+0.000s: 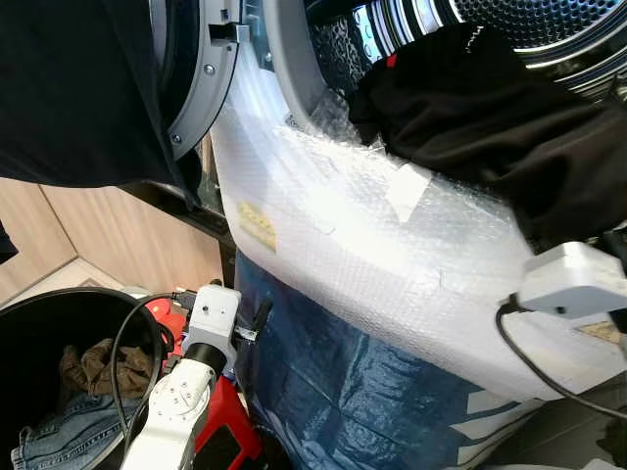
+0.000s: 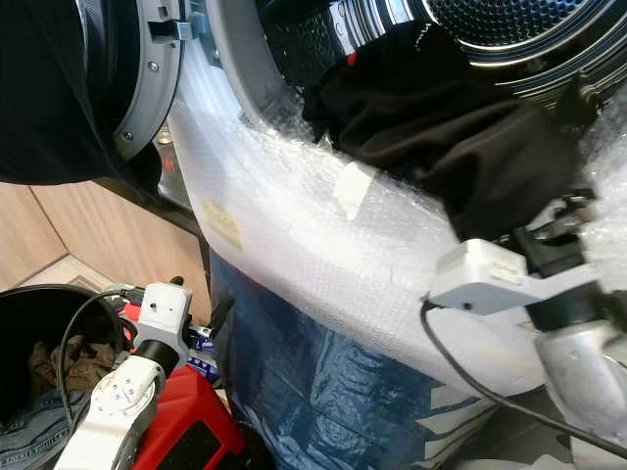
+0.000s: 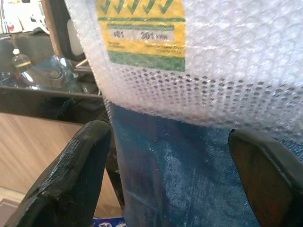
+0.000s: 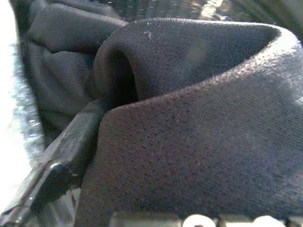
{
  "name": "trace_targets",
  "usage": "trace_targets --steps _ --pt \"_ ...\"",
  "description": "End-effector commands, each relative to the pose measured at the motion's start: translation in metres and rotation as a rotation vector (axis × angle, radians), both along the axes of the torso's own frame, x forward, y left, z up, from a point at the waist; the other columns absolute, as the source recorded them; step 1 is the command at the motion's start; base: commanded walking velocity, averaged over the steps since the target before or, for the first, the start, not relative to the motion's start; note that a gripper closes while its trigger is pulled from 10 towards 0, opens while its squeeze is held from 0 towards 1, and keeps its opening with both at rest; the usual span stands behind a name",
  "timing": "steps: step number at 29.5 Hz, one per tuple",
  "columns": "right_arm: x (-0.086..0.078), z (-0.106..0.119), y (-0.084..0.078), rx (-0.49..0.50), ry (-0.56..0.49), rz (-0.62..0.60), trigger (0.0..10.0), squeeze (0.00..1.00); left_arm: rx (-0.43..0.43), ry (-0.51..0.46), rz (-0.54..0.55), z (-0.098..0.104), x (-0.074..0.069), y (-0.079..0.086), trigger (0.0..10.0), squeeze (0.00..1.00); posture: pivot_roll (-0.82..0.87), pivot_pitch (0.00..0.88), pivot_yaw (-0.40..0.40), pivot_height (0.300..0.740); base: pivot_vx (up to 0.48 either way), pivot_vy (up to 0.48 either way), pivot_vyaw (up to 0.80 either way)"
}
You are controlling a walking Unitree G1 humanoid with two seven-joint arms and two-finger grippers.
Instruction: Clothes washing
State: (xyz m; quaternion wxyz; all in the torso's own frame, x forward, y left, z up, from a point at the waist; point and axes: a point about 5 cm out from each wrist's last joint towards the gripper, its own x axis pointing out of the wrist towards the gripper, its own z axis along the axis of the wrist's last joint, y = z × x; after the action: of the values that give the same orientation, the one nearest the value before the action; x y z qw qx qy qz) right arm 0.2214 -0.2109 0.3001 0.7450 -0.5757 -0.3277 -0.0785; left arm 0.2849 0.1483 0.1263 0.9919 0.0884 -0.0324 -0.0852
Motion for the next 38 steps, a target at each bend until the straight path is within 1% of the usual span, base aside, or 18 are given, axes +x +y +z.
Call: trace_targets --steps 1,3,4,5,6,8,10,12,15,21,22,24,25,26,28,31,35,38 --pt "-0.005 0.004 0.001 0.015 -0.024 0.0 10.0 0.0 -0.002 0.001 -0.022 0.001 -0.001 -0.004 10.0 0.0 -0.02 0.14 -0.085 0.74 0.0 0.0 0.0" --pt "-0.004 0.0 0.008 0.006 0.044 0.053 10.0 0.0 -0.002 0.0 -0.029 0.001 -0.001 -0.006 10.0 0.0 -0.02 0.14 -0.085 0.74 0.0 0.0 0.0" --pt "-0.001 -0.006 0.011 0.045 0.124 0.099 10.0 0.0 -0.003 0.0 -0.03 0.001 -0.001 -0.006 10.0 0.0 -0.02 0.142 -0.079 0.74 0.0 0.0 0.0" --pt "0.003 -0.019 0.018 0.144 0.315 0.215 10.0 0.0 -0.002 -0.001 -0.032 0.002 0.0 -0.006 10.0 0.0 -0.03 0.14 -0.076 0.74 0.0 0.0 0.0" --pt "0.003 -0.025 0.023 0.185 0.408 0.276 10.0 0.0 -0.002 -0.002 -0.033 0.002 0.001 -0.006 10.0 0.0 -0.03 0.14 -0.076 0.74 0.0 0.0 0.0" --pt "-0.003 -0.032 0.032 0.137 0.545 0.367 10.0 0.0 -0.002 -0.003 -0.035 0.002 0.001 -0.007 10.0 0.0 -0.03 0.137 -0.076 0.74 0.0 0.0 0.0" --pt "-0.012 -0.027 0.034 0.155 0.636 0.462 10.0 0.0 -0.005 -0.005 -0.033 0.003 0.001 -0.006 10.0 0.0 -0.03 0.137 -0.078 0.74 0.0 0.0 0.0" --pt "-0.015 -0.024 0.035 0.168 0.66 0.496 10.0 0.0 -0.005 -0.005 -0.033 0.003 0.001 -0.006 10.0 0.0 -0.03 0.137 -0.08 0.74 0.0 0.0 0.0" --pt "-0.022 -0.004 0.028 0.253 0.653 0.587 10.0 0.0 -0.007 -0.004 -0.027 0.002 0.002 -0.006 10.0 0.0 -0.03 0.139 -0.082 0.74 0.0 0.0 0.0" --pt "-0.025 0.003 0.009 0.307 0.683 0.59 10.0 0.0 -0.01 -0.004 -0.028 0.002 0.002 -0.007 10.0 0.0 -0.03 0.135 -0.083 0.74 0.0 0.0 0.0" --pt "-0.027 -0.004 0.002 0.317 0.746 0.561 10.0 0.0 -0.01 -0.004 -0.026 0.002 0.002 -0.007 10.0 0.0 -0.03 0.133 -0.084 0.74 0.0 0.0 0.0" --pt "-0.029 -0.011 -0.003 0.299 0.8 0.526 10.0 0.0 -0.01 -0.005 -0.025 0.002 0.003 -0.006 10.0 0.0 -0.03 0.133 -0.082 0.74 0.0 0.0 0.0" --pt "-0.029 -0.019 -0.007 0.315 0.844 0.505 10.0 0.0 -0.009 -0.006 -0.023 0.002 0.003 -0.006 10.0 0.0 -0.03 0.133 -0.082 0.74 0.0 0.0 0.0" --pt "-0.034 -0.038 -0.015 0.323 0.953 0.474 10.0 0.0 -0.008 -0.008 -0.022 0.003 0.004 -0.005 10.0 0.0 -0.03 0.132 -0.083 0.74 0.0 0.0 0.0" --pt "-0.038 -0.049 -0.019 0.33 1.015 0.465 10.0 0.0 -0.008 -0.009 -0.022 0.003 0.004 -0.005 10.0 0.0 -0.03 0.132 -0.084 0.74 0.0 0.0 0.0" --pt "-0.042 -0.058 -0.028 0.445 1.023 0.468 10.0 0.0 -0.009 -0.008 -0.019 0.002 0.003 -0.005 10.0 0.0 -0.03 0.133 -0.083 0.74 0.0 0.0 0.0" --pt "-0.043 -0.058 -0.029 0.494 1.018 0.498 10.0 0.0 -0.009 -0.008 -0.02 0.002 0.003 -0.005 10.0 0.0 -0.03 0.133 -0.083 0.74 0.0 0.0 0.0" --pt "-0.051 -0.056 -0.023 0.528 1.027 0.597 10.0 0.0 -0.009 -0.01 -0.015 0.003 0.003 -0.003 10.0 0.0 -0.02 0.135 -0.084 0.74 0.0 0.0 0.0"
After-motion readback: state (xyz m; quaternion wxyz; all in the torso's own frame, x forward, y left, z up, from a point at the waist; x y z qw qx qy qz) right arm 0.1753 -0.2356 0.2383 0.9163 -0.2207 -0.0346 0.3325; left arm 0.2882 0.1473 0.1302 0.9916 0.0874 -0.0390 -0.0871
